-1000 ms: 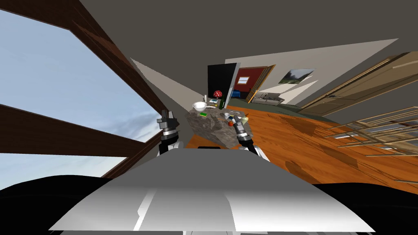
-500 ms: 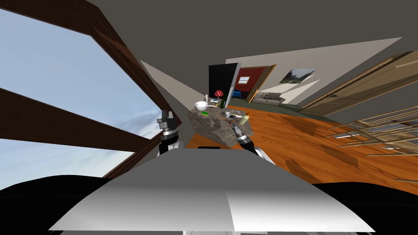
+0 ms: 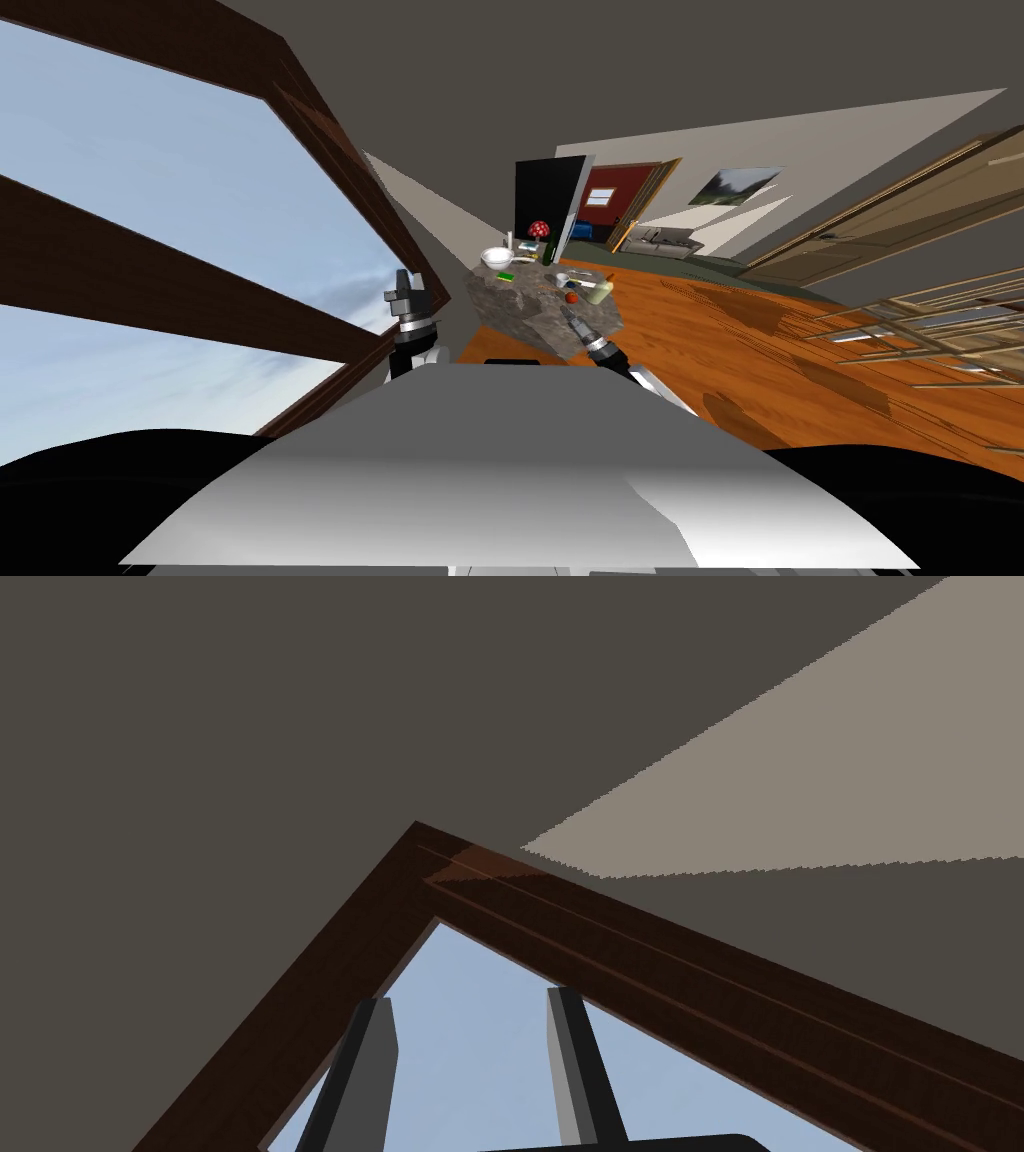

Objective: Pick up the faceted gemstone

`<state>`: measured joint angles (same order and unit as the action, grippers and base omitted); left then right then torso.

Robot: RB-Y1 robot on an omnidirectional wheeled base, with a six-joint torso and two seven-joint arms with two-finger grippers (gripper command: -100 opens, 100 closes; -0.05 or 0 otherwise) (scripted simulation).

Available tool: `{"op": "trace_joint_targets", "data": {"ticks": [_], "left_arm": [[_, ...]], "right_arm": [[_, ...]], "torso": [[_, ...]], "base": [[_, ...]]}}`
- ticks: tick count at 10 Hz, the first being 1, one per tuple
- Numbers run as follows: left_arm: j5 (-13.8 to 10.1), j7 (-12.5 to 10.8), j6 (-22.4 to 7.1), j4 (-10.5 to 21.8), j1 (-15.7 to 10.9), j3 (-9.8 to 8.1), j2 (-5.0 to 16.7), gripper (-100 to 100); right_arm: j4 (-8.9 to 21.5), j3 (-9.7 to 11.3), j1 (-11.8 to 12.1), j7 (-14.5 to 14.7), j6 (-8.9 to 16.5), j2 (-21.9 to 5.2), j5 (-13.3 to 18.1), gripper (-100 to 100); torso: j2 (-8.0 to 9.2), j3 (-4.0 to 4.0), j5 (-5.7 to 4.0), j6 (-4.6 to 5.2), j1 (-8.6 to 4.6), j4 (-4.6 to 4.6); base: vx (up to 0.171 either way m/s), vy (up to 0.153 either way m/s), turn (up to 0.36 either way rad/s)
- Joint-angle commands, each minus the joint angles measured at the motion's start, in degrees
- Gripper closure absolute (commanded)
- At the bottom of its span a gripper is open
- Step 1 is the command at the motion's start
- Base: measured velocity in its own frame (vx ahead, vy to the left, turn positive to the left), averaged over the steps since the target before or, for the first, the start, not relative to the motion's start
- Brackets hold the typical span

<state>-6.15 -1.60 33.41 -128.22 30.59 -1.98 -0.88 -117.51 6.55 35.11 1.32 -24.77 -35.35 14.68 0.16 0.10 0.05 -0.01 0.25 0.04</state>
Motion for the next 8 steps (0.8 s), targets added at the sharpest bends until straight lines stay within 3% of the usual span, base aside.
{"op": "trace_joint_targets", "data": {"ticks": [1, 2, 5, 7, 8], "left_arm": [[0.00, 0.00, 0.00, 0.00, 0.00, 0.00, 0.00, 0], [0.00, 0.00, 0.00, 0.00, 0.00, 0.00, 0.00, 0], [0.00, 0.00, 0.00, 0.00, 0.00, 0.00, 0.00, 0], [0.00, 0.00, 0.00, 0.00, 0.00, 0.00, 0.00, 0], [0.00, 0.00, 0.00, 0.00, 0.01, -0.01, 0.00, 0]], "right_arm": [[1.41, 0.57, 0.35, 0.51, -0.42, -2.86, 0.90, -100], [1.41, 0.57, 0.35, 0.51, -0.42, -3.53, 0.90, -100], [4.93, 2.22, 2.55, 1.65, -0.74, -9.55, 4.23, -100], [4.93, 2.22, 2.55, 1.65, -0.74, -12.24, 4.23, -100], [6.88, 3.07, 3.70, 2.25, -0.87, -14.46, 5.93, -100]], "torso": [[0.00, 0.00, 0.00, 0.00, 0.00, 0.00], [-0.02, -0.01, 0.00, 0.01, -0.03, 0.00], [-0.03, -0.02, -0.01, 0.01, -0.08, 0.00], [-0.01, 0.00, 0.00, 0.01, -0.03, 0.00], [-0.06, -0.03, -0.02, 0.01, -0.13, 0.00]], "base": [[-0.038, 0.062, 0.022], [-0.024, 0.026, -0.010], [-0.039, 0.056, 0.068], [-0.034, 0.044, 0.014], [-0.022, 0.054, 0.090]]}}
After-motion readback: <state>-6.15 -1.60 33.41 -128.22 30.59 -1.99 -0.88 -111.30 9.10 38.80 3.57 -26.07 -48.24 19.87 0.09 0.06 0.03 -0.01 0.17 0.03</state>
